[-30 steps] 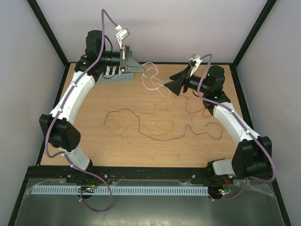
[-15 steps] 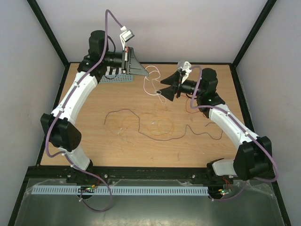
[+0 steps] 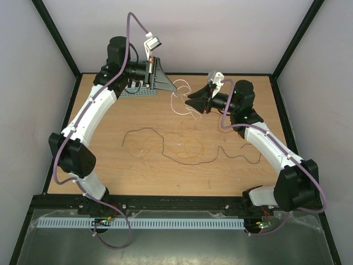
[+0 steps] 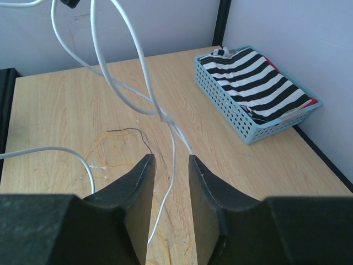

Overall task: Zip-tie the wires
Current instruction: Place the cable at the center of the board.

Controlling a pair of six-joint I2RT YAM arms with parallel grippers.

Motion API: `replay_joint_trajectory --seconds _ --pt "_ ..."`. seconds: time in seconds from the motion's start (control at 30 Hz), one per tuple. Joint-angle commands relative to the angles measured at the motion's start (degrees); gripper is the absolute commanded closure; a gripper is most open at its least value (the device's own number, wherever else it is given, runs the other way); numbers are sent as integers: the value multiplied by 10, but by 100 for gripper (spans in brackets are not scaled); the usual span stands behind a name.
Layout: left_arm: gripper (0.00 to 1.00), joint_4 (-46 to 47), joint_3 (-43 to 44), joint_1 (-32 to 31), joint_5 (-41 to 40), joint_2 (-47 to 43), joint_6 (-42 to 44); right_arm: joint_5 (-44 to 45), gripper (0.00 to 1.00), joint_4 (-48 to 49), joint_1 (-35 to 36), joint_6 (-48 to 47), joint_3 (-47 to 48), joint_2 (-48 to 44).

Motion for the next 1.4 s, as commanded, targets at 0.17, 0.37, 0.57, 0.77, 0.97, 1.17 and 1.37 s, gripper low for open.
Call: replay_joint_trajectory --seconds 0.17,0.37,0.57,0.77,0.97,1.17,1.37 --pt "100 30 -9 -1 15 -20 -12 41 58 13 4 -41 -2 -10" --pt "100 33 -15 5 5 -23 -24 48 43 30 4 -100 -34 -49" --pt "100 38 -16 5 6 -23 -30 19 31 65 10 -140 -68 -60" --pt "100 41 -18 -3 11 -24 -35 37 29 68 28 -170 -73 -54" --pt "100 43 -24 -12 14 -26 -35 64 33 72 43 -172 -65 -35" --pt "100 46 -29 -12 15 -28 -36 73 57 55 43 -179 -57 -25" --pt "100 46 -33 5 8 -27 -36 92 82 21 43 -196 -61 -44"
